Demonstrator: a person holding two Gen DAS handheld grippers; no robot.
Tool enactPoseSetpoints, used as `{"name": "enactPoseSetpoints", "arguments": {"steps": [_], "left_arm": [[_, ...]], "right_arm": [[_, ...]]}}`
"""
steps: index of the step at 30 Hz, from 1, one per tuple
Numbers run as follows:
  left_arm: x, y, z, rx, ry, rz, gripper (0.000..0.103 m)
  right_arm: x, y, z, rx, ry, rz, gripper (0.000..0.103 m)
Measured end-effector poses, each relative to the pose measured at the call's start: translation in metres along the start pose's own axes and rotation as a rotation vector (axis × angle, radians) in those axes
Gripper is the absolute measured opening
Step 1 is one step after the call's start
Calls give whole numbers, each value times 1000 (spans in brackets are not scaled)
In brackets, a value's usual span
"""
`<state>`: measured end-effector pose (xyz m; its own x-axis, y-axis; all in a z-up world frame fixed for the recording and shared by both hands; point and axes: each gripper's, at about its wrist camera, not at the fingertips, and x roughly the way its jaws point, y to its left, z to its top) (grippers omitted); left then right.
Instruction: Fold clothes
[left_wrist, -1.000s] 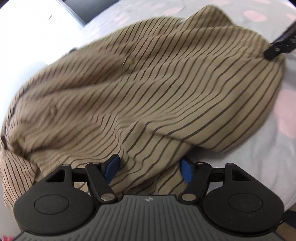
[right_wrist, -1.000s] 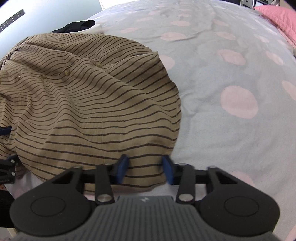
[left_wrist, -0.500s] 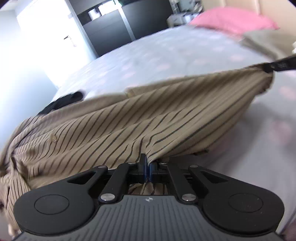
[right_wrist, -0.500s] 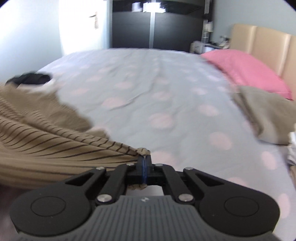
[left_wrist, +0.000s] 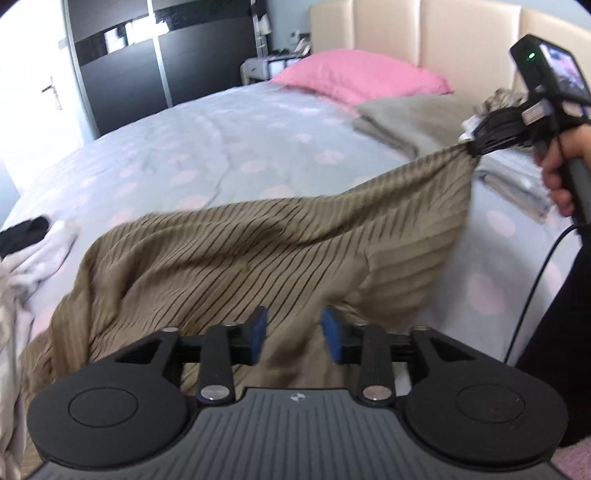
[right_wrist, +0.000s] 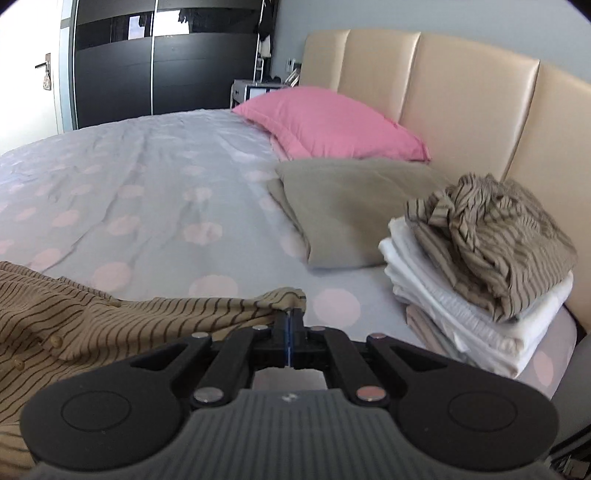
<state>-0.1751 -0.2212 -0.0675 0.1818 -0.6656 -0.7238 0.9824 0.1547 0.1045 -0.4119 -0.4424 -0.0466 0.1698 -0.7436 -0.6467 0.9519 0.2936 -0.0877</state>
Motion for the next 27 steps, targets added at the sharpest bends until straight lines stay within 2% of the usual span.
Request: {"name": "enactPoseSetpoints", "arguments": {"steps": [2,4,6,8,11,16,18,21,24,27], "left_arm": [[0,3,-5,-30,29,42,45],[0,10,-9,-60,63,89,45],[0,22,-13,-89,101,143,46],[-2,42,-21,-119,135,203,46],[-6,75,-33,-173,180,305,46],[-8,130,-53,-246,279,493,53],[-8,148,-63,-280,311,530,56],[-5,168,-75,-318,329,539,61],[4,179,-80,-329,349,553,61],[19,187,-82,-337,370,549,61]], "right_arm": [[1,5,-5,-8,14,18,7],[-2,14,-9,-32,4,33,14],[-12,25,-13,-65,-25,70,35],[-20,40,-17,-110,-40,140,36],[-30,69,-26,-202,-50,237,44],[-36,119,-52,-340,12,426,51],[-38,138,-67,-400,52,502,58],[-43,164,-91,-490,119,611,68],[-49,186,-115,-598,180,717,70],[-52,201,-140,-687,222,755,73]]}}
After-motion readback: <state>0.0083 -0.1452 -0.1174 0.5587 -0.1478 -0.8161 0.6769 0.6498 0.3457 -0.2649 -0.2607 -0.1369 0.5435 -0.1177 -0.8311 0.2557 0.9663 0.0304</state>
